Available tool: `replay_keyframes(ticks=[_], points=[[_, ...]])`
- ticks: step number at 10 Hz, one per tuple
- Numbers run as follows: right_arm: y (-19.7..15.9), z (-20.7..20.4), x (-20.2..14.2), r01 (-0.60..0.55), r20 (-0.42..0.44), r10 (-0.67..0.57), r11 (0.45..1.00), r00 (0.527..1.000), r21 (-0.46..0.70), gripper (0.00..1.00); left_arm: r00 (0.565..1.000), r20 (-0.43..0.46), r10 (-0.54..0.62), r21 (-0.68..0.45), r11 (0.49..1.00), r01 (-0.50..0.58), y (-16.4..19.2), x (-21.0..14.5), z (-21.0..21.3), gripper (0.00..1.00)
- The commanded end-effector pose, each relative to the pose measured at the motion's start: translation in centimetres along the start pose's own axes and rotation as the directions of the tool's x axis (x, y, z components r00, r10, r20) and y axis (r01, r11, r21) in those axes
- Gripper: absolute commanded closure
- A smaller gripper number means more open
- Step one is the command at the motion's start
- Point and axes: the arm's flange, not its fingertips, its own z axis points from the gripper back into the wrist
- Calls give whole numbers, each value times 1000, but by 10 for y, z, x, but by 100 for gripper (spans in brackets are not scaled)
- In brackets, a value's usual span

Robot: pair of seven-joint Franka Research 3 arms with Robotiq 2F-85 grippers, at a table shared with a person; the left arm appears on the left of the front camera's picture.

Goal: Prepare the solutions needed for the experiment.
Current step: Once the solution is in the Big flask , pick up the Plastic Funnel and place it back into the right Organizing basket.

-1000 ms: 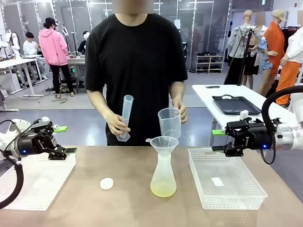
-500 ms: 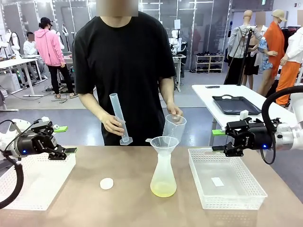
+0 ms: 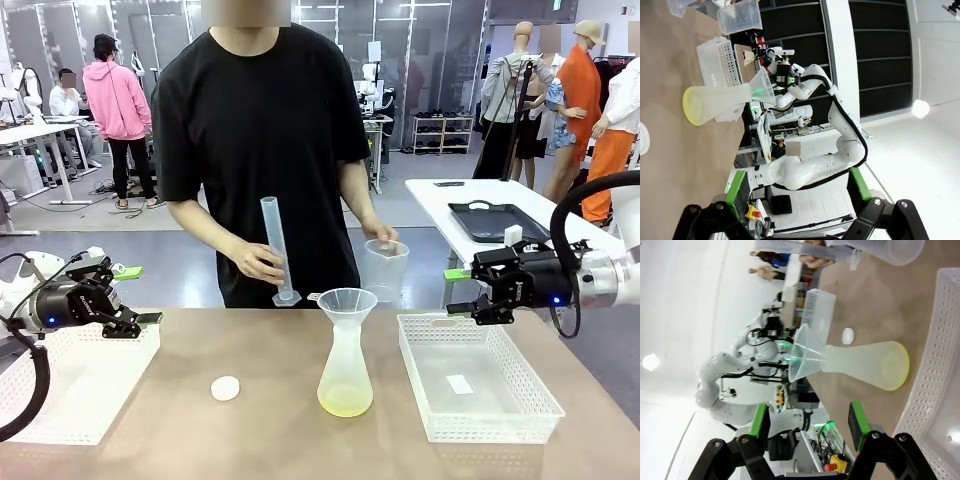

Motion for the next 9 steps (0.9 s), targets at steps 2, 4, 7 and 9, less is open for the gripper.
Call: replay_keyframes(ticks=[2,4,7,9], points=[[34,-17,6,65,27,-60,973,998,-220,20,1000,10,-6,-9,1000,6,-1,1,-1,0],[24,-9,5,11,19,-9,990,1000,-138,20,1000,10,-6,-9,1000,6,-1,1,-1,0],[24,-9,5,11,19,-9,990,1000,-138,20,1000,10,-6,-9,1000,6,-1,1,-1,0],[40,-20,-4,-85,-26,83,995,996,-59,20,1000,10,-6,-9,1000,6,-1,1,-1,0]])
